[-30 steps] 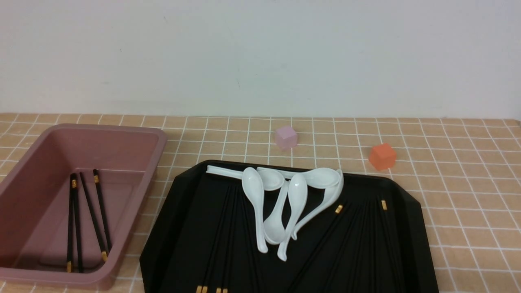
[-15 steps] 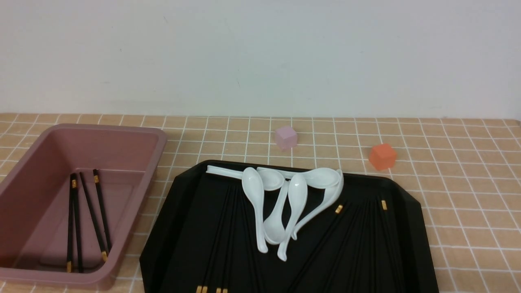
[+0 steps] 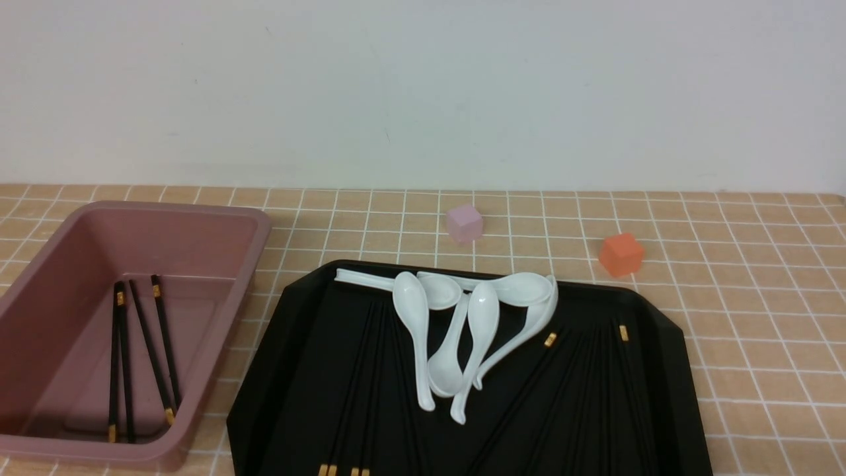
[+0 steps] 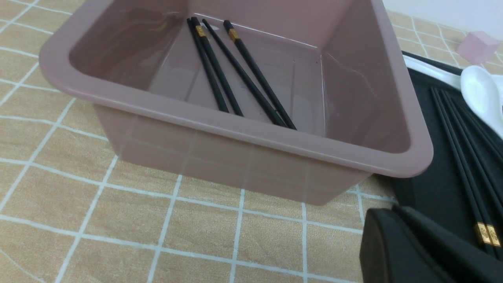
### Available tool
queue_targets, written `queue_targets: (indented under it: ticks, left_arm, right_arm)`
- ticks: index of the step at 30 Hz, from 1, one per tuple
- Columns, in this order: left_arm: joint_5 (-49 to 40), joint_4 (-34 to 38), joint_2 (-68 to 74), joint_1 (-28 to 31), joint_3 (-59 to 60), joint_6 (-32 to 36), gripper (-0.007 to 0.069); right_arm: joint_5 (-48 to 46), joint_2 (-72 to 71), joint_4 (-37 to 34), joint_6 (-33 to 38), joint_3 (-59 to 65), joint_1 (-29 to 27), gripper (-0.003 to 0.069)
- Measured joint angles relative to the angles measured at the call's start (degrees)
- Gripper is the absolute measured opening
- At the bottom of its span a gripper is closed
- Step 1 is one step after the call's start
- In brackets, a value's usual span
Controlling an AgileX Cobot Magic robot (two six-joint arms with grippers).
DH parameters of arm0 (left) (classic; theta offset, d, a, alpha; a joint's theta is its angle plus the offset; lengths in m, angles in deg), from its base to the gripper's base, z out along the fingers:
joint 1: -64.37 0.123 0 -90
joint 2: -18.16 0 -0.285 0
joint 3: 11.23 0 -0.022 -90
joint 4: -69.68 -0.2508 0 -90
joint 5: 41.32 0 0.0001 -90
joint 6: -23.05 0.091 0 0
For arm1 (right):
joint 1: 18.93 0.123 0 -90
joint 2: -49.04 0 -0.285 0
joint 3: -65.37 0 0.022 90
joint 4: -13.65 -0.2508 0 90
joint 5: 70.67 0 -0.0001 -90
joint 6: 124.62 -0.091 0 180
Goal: On brown tablecloth take chopsticks from black tray and put them in box.
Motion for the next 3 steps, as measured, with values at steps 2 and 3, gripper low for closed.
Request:
queue_targets:
  ticks: [2,3]
  left_arm:
    - [0.0,0.0,0.0,0.0,0.0,0.0,0.0018]
    - [0.0,0.0,0.0,0.0,0.0,0.0,0.0018]
  right_arm:
    - [0.0,0.0,0.0,0.0,0.0,0.0,0.024]
    - [0.0,0.0,0.0,0.0,0.0,0.0,0.024]
